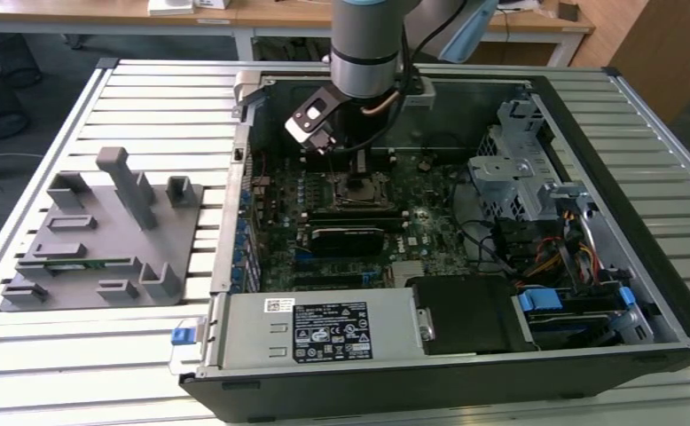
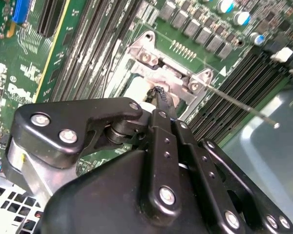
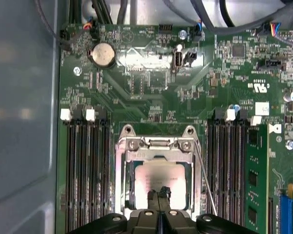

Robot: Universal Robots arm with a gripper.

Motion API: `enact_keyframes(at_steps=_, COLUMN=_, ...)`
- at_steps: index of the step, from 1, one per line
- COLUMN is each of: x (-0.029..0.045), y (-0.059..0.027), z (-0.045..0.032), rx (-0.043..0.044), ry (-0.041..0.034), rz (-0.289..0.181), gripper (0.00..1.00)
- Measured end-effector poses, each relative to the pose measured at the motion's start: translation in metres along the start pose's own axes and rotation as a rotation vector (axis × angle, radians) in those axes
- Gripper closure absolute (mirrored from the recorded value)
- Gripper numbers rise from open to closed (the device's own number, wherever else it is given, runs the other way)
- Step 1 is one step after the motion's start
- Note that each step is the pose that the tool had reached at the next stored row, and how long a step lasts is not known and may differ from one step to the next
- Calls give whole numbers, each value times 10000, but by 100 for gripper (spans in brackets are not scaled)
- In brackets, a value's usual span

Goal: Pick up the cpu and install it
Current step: 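Close the cpu cover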

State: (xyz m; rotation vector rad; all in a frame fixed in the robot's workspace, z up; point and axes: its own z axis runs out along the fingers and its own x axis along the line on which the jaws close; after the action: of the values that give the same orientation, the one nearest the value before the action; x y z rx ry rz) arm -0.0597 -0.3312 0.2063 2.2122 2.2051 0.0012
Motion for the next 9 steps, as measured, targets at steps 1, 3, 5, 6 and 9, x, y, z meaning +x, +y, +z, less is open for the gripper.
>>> enact_keyframes(at_steps=1, x=0, y=16, z=0, rx=1, ry=0, rz=-1, gripper=89)
enact_keyframes(at_steps=3, x=0, y=37, z=0, rx=2, ry=0, rz=-1, gripper=89)
enact_keyframes(at_steps=5, x=0, y=60, z=1, rx=3, ry=0, rz=0, gripper=89)
enact_keyframes(at_steps=6, x=0, y=71, z=1, rx=2, ry=1, rz=0, gripper=89)
enact_keyframes(at_steps=9, x=1, y=120, z=2, rx=5, ry=1, rz=0, gripper=89)
